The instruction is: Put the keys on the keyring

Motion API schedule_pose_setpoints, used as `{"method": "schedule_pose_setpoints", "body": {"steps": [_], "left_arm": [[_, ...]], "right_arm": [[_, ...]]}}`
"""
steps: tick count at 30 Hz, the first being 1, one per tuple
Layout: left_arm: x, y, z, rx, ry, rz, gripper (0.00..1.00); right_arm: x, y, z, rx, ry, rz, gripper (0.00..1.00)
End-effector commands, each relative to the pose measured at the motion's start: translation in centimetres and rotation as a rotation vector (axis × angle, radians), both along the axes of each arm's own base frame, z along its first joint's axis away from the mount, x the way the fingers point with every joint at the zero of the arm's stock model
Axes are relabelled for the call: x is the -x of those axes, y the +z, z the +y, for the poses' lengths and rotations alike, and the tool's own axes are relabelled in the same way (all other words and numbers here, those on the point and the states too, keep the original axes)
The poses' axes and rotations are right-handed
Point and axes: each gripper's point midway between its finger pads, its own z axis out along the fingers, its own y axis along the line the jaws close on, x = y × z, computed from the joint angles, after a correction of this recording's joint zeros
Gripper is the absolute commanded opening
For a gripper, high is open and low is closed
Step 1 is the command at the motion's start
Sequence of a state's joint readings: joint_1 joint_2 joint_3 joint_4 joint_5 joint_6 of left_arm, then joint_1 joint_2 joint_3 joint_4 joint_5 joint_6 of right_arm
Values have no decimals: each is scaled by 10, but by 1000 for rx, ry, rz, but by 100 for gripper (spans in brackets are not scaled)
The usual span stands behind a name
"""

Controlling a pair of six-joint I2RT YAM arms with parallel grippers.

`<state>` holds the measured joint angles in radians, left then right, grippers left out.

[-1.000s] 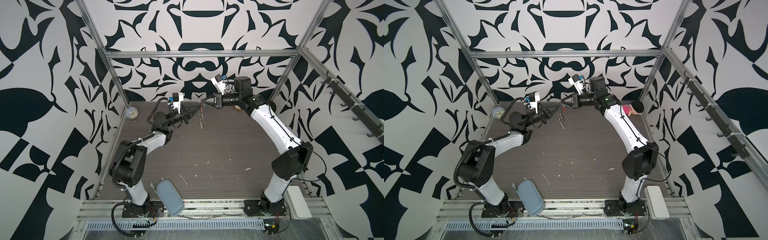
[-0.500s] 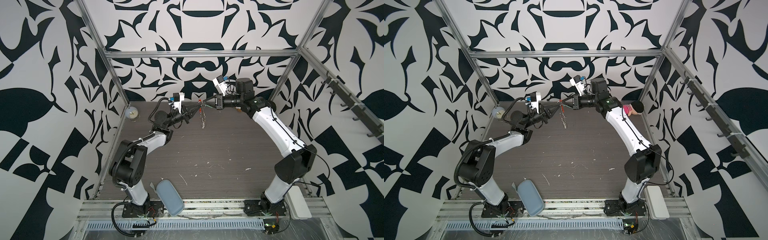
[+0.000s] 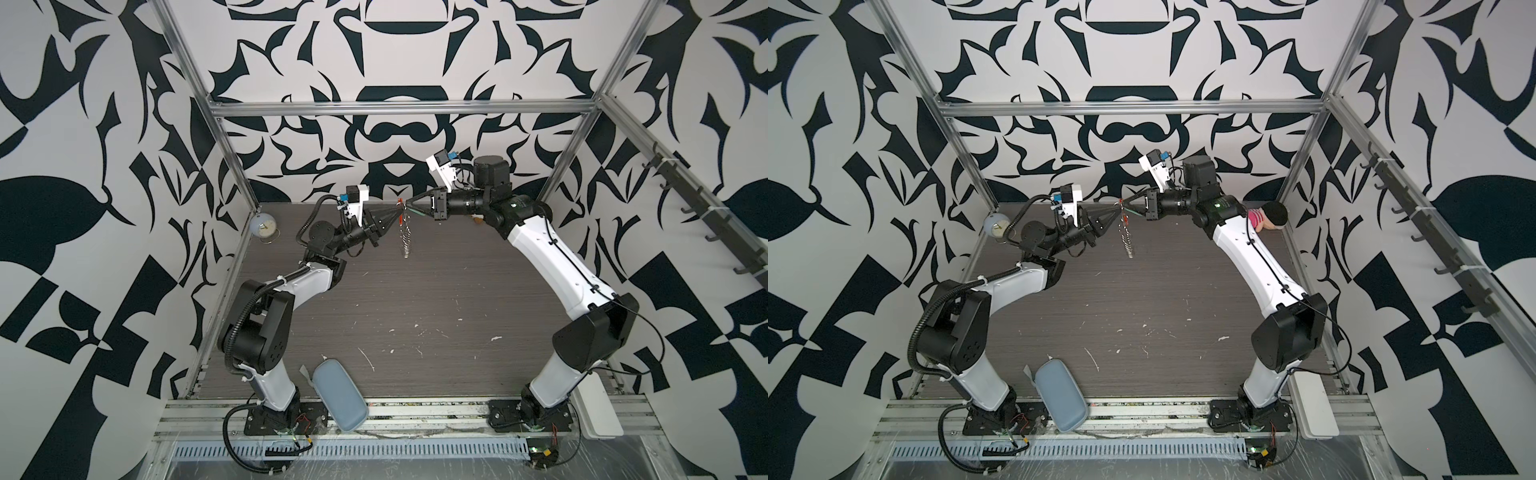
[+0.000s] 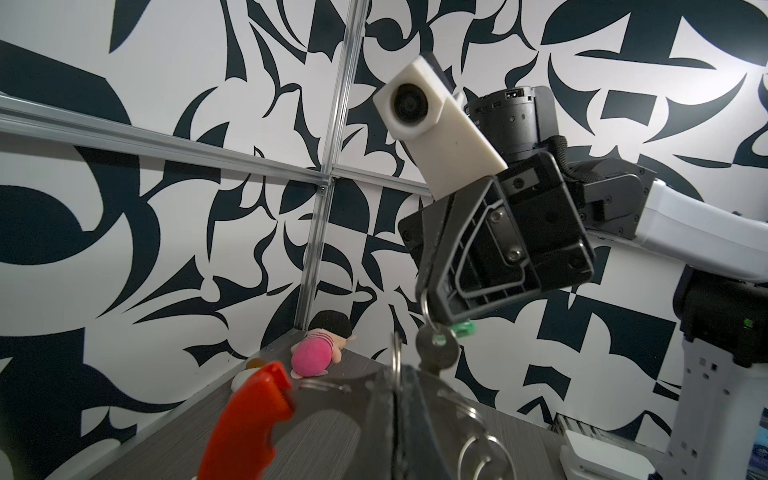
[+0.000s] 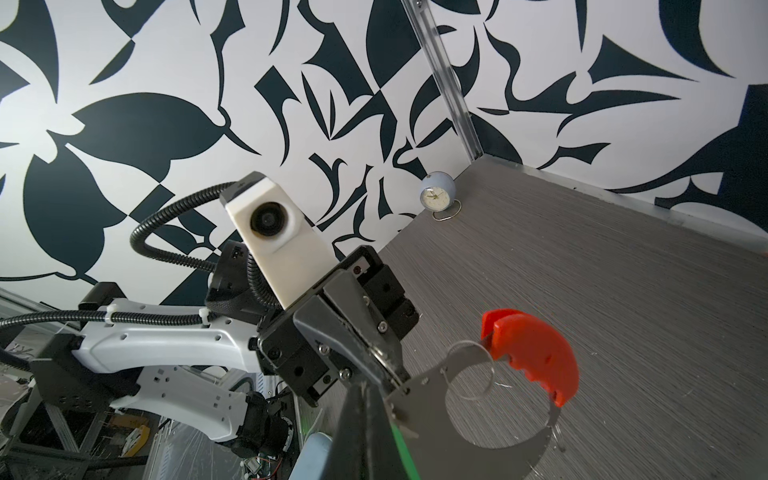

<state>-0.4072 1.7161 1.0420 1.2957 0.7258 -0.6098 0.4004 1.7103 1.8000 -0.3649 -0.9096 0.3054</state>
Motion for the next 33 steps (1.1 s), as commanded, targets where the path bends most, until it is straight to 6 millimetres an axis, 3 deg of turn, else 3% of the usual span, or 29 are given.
{"method": "schedule_pose_setpoints", "body": {"steps": [1, 12, 33], "left_arm": [[10, 28, 3, 39, -7, -75, 0], [11, 27, 2, 37, -23, -77, 0], [20, 44, 10, 96, -4, -143, 0]], "right_arm": [[4, 16, 3, -11, 23, -54, 0], [-4, 21, 7, -1, -9, -70, 0], [-24, -32, -7, 28, -130, 127, 0]]}}
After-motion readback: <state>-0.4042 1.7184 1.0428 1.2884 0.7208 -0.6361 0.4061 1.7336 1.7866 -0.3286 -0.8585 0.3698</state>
